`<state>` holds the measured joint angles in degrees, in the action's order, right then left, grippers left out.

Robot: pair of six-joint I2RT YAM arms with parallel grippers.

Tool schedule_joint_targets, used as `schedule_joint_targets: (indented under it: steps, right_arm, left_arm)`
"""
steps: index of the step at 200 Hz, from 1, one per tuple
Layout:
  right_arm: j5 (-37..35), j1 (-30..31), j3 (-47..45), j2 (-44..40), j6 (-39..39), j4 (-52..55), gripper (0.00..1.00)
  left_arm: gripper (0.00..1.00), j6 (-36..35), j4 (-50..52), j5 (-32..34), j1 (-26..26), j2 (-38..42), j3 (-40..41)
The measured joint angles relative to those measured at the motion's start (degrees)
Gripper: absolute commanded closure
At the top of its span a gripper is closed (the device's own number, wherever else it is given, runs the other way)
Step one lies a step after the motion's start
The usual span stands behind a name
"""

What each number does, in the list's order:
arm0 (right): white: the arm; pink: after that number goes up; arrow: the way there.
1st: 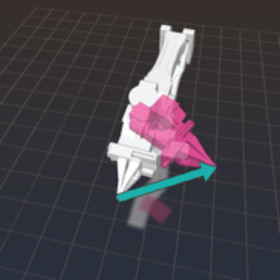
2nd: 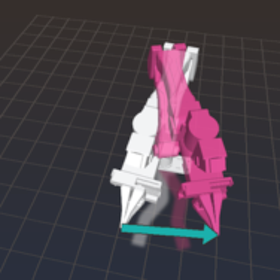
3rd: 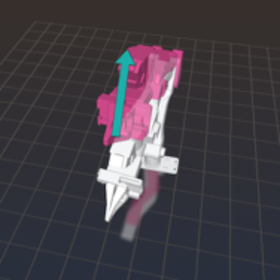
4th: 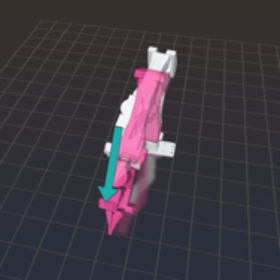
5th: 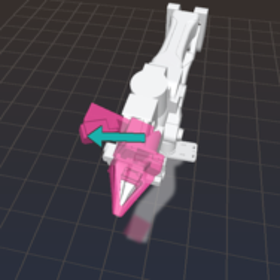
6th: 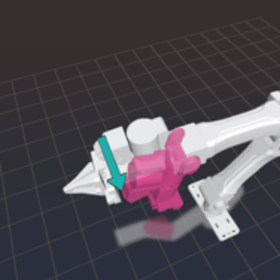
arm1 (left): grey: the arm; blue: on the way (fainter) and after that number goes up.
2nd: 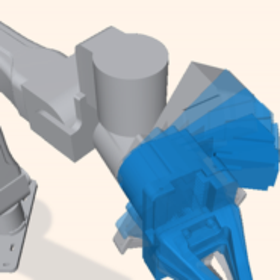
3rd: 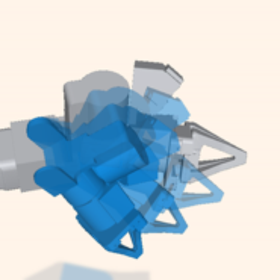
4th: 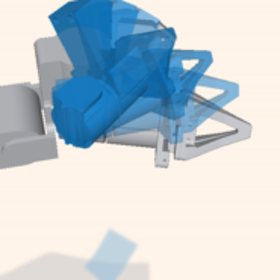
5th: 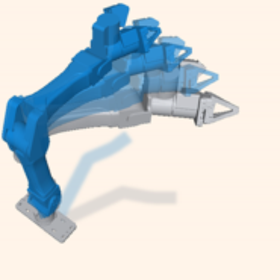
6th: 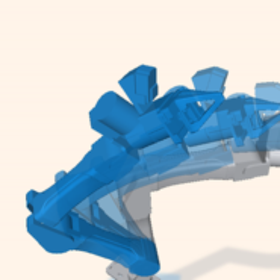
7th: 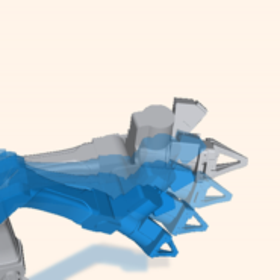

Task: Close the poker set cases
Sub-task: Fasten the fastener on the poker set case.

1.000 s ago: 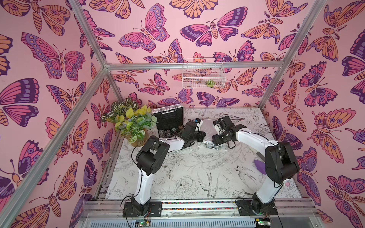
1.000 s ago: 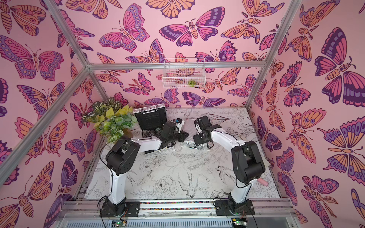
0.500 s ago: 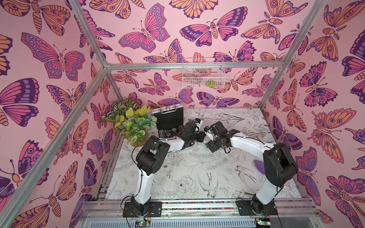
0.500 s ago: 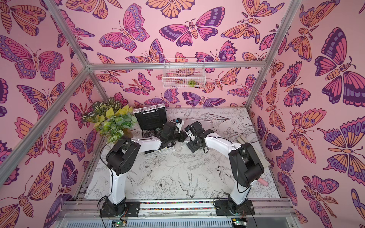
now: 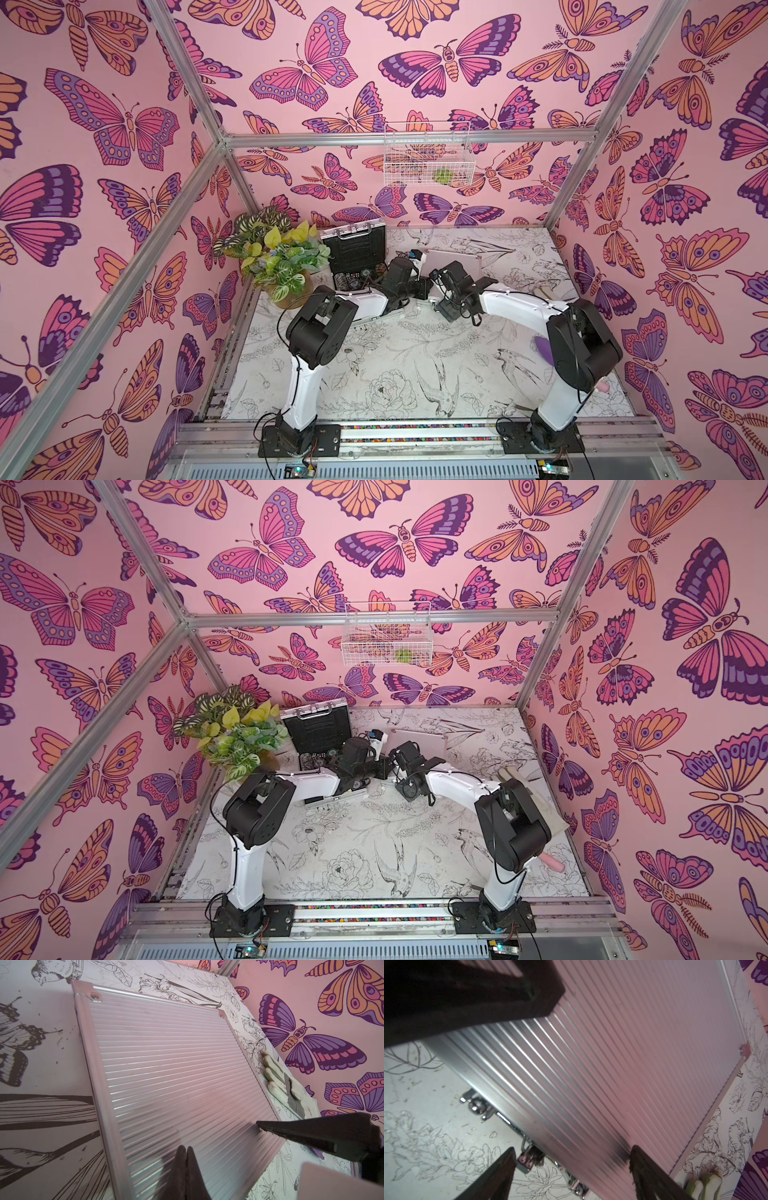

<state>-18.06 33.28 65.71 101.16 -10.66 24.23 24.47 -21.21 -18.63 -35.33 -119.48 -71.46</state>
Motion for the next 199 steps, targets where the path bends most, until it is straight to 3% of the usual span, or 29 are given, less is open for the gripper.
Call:
schedule_joint_targets:
  steps: [141,199]
  right_arm:
    - [-6.5,1.0,0.0,2.6,-0.2,-4.4,0.23]
    - [-7.3,1.2,0.3,3.1,-1.0,-4.7,0.18]
  left_arm:
    - [1.0,0.0,-1.3,0.2,0.4,-0.4,0.1]
    - [1.0,0.0,-1.4,0.2,0.5,-0.4,0.1]
